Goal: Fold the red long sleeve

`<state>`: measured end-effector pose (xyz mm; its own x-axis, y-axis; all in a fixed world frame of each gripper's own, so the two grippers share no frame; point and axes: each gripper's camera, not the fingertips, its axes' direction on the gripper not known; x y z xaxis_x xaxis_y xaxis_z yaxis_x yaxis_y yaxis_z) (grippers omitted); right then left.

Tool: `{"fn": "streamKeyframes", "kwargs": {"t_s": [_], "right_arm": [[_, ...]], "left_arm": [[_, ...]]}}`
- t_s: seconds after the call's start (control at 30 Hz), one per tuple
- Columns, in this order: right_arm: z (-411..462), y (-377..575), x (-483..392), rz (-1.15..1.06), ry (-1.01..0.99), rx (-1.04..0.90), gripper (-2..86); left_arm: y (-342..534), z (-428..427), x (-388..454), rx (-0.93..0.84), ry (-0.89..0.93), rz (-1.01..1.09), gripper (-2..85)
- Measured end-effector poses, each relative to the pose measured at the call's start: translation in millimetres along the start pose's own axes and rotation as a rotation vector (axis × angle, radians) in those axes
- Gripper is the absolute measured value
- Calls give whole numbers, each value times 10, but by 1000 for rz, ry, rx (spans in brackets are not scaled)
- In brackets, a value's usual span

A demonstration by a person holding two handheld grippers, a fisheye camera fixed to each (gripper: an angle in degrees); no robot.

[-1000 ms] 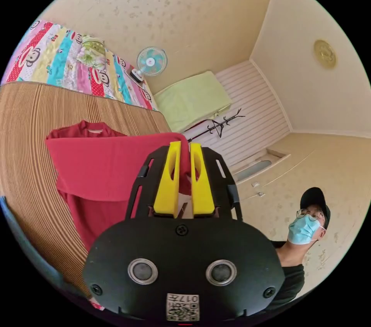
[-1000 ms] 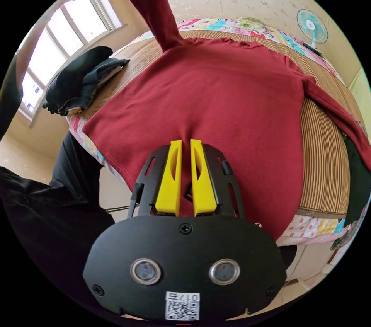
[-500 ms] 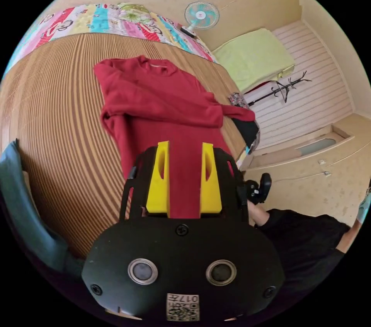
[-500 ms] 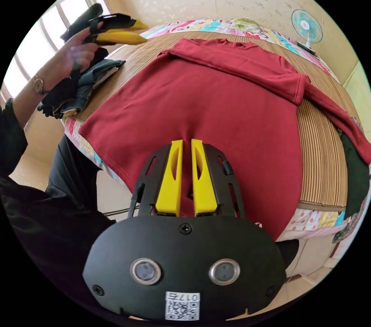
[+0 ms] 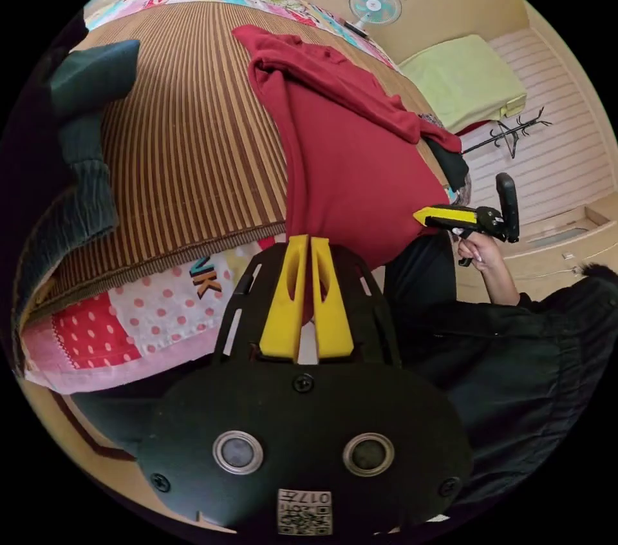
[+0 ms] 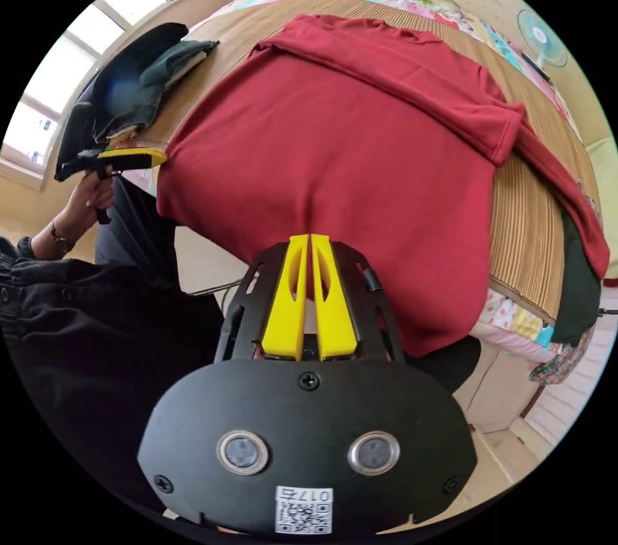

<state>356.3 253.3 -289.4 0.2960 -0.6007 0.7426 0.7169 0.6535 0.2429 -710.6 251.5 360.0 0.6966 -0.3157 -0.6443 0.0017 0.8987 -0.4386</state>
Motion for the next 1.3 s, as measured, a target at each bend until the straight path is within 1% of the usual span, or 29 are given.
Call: {"fn": "streamKeyframes", "kwargs": {"t_s": [0.03,0.07,0.1,0.2,0.27,0.33,0.37,0.4,0.43,0.47,0.5,0.53,0.57,0.6,0.67,0.7,0.73,0.77,0.8,0.83,0.87,0.9,0.93,0.97,1.03,1.1,1.2,1.3], "right_arm": [[-253,-77,252,84,12,129,30],[-361,-131,407,134,8,180,34],[-531,-272,757,228,-16,251,55],[-649,-654,1565,416,-27,332,110],[-562,-890,1934,485,-61,313,122],[-291,-1239,2209,512,-185,174,105],[-274,-1318,2224,514,-235,158,97],[-414,-1453,2149,523,-275,212,64],[-677,-1645,1961,465,-256,285,44],[-824,-1764,1849,430,-226,307,40],[-1145,-2000,1625,348,-178,361,35],[-1484,-2196,1461,276,-172,435,32],[-1657,-2280,1418,258,-181,473,31],[-1950,-2408,1423,266,-210,534,30],[-2239,-2545,1586,332,-217,571,30],[-2302,-2601,1739,386,-151,559,32],[-2231,-2632,1952,454,-75,500,35],[-2152,-2625,2081,491,-55,463,36],[-1938,-2548,2385,570,-68,389,42],[-1711,-2385,2718,646,-125,316,50],[-1622,-2269,2877,680,-159,296,57],[-1531,-1961,3175,758,-217,304,72],[-1570,-1610,3414,836,-242,370,76],[-1624,-1433,3517,871,-245,415,78],[-1931,-818,3892,986,-226,583,82],[-2159,-532,4172,1052,-210,641,88],[-2486,-414,4603,1090,-212,654,100],[-2681,-651,4868,1050,-195,619,110]], "left_arm": [[138,-123,65,76,-10,8,-9],[192,-176,86,101,-6,4,-9],[263,-258,109,123,9,-8,-9],[357,-423,123,154,42,-56,-10],[393,-518,122,184,69,-73,-10],[423,-629,127,209,58,-90,-10],[435,-657,128,216,48,-93,-10],[463,-708,128,231,25,-97,-10],[482,-749,125,232,6,-96,-10],[488,-767,124,228,-3,-95,-10],[501,-807,119,223,-24,-101,-10],[519,-857,111,230,-41,-117,-10],[527,-883,106,236,-45,-127,-10],[528,-930,93,243,-40,-145,-10],[503,-991,80,245,-26,-167,-10],[487,-1039,90,257,-26,-171,-9],[479,-1084,112,272,-37,-168,-9],[476,-1101,122,278,-45,-167,-9],[476,-1119,134,284,-58,-174,-9],[483,-1120,132,284,-62,-187,-9],[490,-1117,126,284,-61,-195,-9],[510,-1104,104,280,-55,-211,-9],[532,-1088,70,273,-49,-230,-9],[542,-1080,47,268,-46,-240,-9],[566,-1056,-65,246,-37,-276,-10],[556,-1047,-163,234,-35,-307,-9],[484,-1043,-303,238,0,-354,-9],[366,-1038,-351,248,31,-367,-9]]}}
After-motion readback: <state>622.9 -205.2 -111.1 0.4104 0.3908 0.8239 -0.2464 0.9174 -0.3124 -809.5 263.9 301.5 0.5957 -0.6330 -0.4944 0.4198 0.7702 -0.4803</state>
